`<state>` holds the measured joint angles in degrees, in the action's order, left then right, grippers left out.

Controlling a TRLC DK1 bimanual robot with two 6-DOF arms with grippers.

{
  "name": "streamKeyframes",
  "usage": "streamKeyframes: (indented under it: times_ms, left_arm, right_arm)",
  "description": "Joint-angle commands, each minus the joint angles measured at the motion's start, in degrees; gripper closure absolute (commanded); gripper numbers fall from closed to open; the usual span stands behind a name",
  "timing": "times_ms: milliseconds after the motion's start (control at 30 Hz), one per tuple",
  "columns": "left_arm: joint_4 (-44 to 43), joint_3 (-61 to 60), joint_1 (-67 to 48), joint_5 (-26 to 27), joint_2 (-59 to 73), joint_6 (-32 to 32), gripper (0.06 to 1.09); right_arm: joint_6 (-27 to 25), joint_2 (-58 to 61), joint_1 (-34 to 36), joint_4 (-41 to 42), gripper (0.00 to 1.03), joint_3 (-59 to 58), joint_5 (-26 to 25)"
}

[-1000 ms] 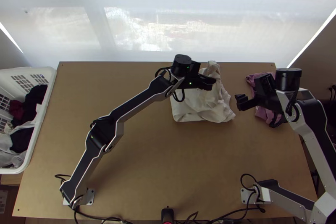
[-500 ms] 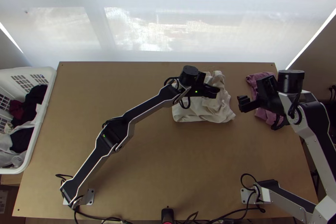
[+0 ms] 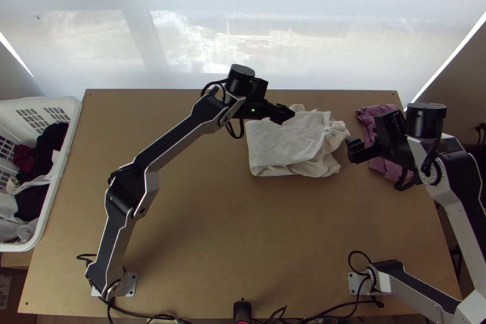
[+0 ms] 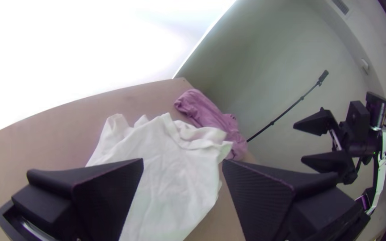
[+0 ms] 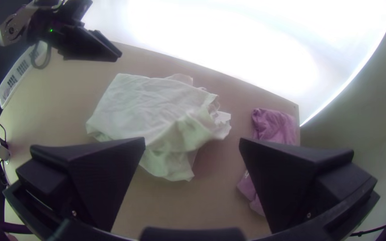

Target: Fold the t-shirt

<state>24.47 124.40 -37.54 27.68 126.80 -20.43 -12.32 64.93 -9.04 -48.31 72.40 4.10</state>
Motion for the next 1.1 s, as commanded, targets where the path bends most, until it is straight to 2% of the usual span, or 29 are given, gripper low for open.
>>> streamKeyframes:
  times_ms: [0,200,467,833,1067]
  left_arm:
    - [6.0,-10.1,1.3,0.4,-5.3,6.7,0.18]
    - [4.6,-18.1,-3.6,-1.1,-3.4,12.9,0.18]
    - [4.4,-22.0,-5.8,-7.0,0.9,19.3,0.18]
    - [7.3,-28.4,0.2,-8.5,-3.0,22.9,0.18]
    - [9.7,-30.2,0.4,-8.6,-7.3,22.3,0.18]
  right_arm:
    - [0.5,-1.6,-0.1,0.0,0.05,0.1,0.1]
    - [0.7,-3.3,-0.1,-0.6,0.05,-1.1,0.1]
    - [0.6,-5.2,0.0,-1.4,0.05,-3.4,0.1]
    - [0.0,-6.3,-0.5,-0.7,0.05,-6.0,0.1]
    - [-2.6,-1.8,-5.5,2.6,0.05,-7.4,0.0]
